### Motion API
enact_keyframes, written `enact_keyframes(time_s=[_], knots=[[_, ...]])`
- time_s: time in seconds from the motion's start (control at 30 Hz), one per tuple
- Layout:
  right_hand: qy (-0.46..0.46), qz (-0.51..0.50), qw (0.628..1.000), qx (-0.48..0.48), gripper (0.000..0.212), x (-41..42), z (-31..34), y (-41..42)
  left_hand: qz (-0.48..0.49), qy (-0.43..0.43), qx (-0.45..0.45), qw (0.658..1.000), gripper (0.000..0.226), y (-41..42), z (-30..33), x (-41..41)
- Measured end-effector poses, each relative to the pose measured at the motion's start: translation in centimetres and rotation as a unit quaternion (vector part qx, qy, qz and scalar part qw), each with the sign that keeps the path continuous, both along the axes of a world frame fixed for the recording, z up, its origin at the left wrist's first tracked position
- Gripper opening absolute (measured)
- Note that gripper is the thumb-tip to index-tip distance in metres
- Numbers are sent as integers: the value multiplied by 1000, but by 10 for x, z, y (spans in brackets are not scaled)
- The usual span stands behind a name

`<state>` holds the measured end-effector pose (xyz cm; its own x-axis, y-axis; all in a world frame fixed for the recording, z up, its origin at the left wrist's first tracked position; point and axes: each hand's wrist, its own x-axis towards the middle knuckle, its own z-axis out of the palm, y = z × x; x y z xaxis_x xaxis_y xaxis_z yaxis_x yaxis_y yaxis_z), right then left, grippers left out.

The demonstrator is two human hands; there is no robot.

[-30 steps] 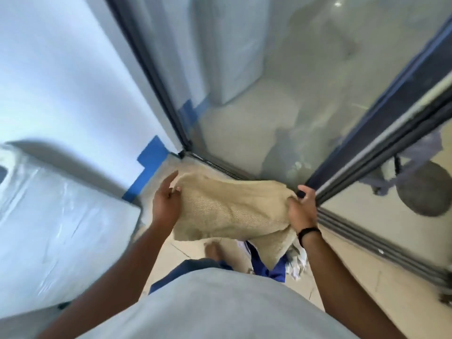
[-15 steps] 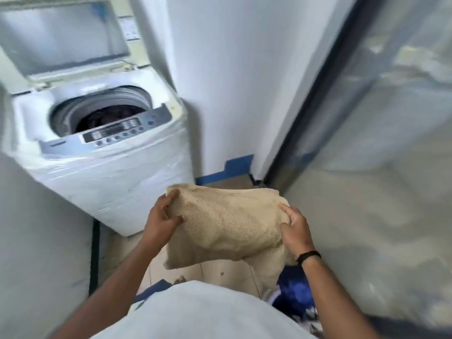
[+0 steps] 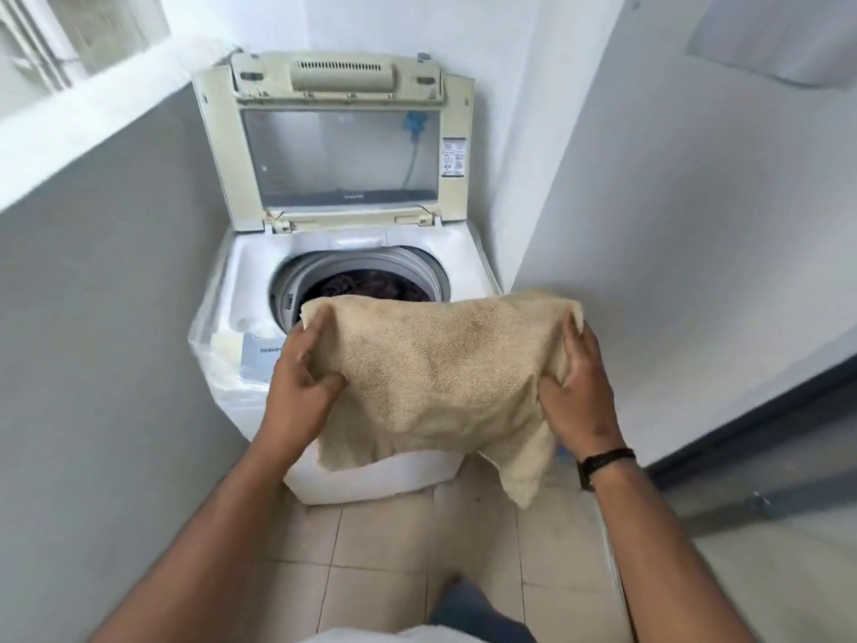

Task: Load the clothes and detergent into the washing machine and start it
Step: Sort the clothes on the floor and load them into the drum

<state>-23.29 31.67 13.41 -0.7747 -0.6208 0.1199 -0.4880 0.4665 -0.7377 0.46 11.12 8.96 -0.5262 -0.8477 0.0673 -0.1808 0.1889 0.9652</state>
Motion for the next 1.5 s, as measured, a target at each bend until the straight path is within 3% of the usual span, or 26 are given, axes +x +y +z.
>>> enact_keyframes(time_s=[0.33,0.47,0.5,0.57,0.67,0.73,0.8,0.93,1.03,1.13,1.23,1.33,1.4,1.43,1.5], knots=[[-13,125,990,-71,80,-113,36,-171,87,11,-165,982,84,-116,93,-85],[-62,164,974,-146,82,-147,43,-242,116,79,-195,971,88,-167,114,-107],[-80,161,973,-145,84,-154,38,-257,138,54,-176,973,90,-177,103,-110],[-108,165,978,-74,86,-163,17,-275,180,-100,-113,972,95,-188,63,-108],[-169,217,950,147,82,-154,-47,-277,108,-356,-33,928,85,-178,-11,-97],[-87,284,900,318,66,-137,-90,-272,60,-437,-14,897,71,-160,-36,-98],[37,285,869,402,38,-126,-117,-272,52,-476,-21,878,56,-152,-50,-109],[36,264,880,393,28,-124,-127,-279,72,-493,2,867,37,-159,-62,-109],[32,254,900,353,24,-127,-132,-282,62,-515,23,854,37,-181,-70,-104],[1,216,943,254,31,-129,-136,-279,90,-469,2,879,45,-204,-69,-114],[47,160,982,84,45,-124,-139,-271,176,-365,-110,908,43,-223,-48,-132],[107,111,987,-33,61,-121,-143,-264,230,-255,-268,900,51,-228,-23,-147],[112,111,987,8,63,-119,-146,-264,232,-238,-308,892,59,-229,-25,-148],[106,125,985,63,60,-120,-146,-267,209,-272,-292,893,58,-231,-37,-144],[98,172,954,227,44,-123,-145,-274,86,-430,-192,878,45,-241,-61,-128]])
